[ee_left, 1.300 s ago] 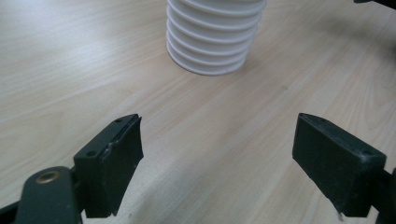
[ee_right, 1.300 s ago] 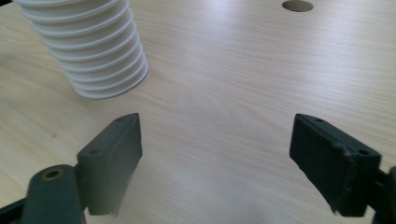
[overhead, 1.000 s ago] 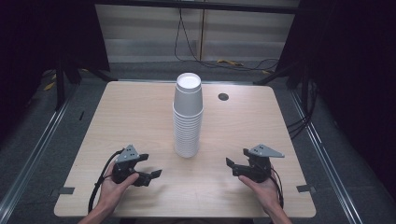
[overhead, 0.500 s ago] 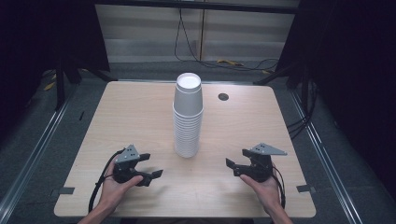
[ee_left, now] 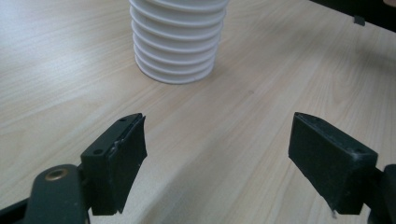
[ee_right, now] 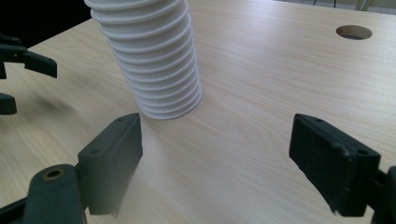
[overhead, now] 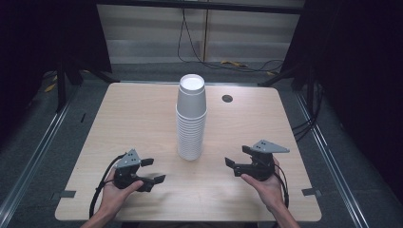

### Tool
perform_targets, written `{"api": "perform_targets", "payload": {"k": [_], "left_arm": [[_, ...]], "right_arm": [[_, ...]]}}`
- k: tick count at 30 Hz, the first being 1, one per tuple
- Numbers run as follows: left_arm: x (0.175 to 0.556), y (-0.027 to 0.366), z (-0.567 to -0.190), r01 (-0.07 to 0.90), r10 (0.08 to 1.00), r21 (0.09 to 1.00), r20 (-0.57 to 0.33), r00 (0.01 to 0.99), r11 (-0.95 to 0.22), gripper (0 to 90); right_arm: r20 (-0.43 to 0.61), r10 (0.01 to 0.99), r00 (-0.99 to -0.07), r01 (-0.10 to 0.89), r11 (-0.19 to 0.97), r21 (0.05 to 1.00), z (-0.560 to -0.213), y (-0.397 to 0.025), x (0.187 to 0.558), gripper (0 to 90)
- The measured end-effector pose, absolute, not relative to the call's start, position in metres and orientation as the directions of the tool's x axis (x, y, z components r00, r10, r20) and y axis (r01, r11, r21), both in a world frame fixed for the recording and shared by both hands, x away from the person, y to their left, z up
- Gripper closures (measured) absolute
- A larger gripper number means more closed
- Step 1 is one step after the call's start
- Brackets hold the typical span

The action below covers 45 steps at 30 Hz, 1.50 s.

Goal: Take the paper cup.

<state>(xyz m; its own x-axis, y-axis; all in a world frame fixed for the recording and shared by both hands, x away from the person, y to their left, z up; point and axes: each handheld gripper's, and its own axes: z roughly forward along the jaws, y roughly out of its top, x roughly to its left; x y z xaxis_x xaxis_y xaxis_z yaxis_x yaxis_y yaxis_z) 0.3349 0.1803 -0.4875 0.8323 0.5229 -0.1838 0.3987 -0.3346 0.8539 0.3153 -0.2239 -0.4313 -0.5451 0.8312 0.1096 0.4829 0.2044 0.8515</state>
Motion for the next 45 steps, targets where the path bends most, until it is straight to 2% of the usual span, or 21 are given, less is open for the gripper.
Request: {"api": "perform_targets", "payload": {"k": [6,8,16,30,45], "left_arm": [[0.332,0.180,-0.488,0.391,0.520,0.854,-0.175,0.836,-0.342,18.9],[0.332,0.180,-0.488,0.392,0.523,0.854,-0.174,0.834,-0.342,18.9],[0.332,0.180,-0.488,0.397,0.525,0.853,-0.179,0.832,-0.339,18.9],[0.333,0.179,-0.490,0.400,0.525,0.845,-0.174,0.833,-0.354,18.9],[0.334,0.176,-0.491,0.398,0.518,0.841,-0.170,0.838,-0.367,17.3]], "right_arm": [[0.113,0.815,-0.569,0.466,0.206,0.861,-0.421,-0.218,0.317,14.2],[0.129,0.802,-0.583,0.460,0.196,0.866,-0.419,-0.218,0.320,17.0],[0.144,0.781,-0.607,0.447,0.186,0.875,-0.409,-0.213,0.327,14.1],[0.138,0.733,-0.666,0.382,0.176,0.907,-0.389,-0.198,0.337,19.8],[0.140,0.683,-0.717,0.339,0.167,0.926,-0.359,-0.185,0.345,15.2]]}}
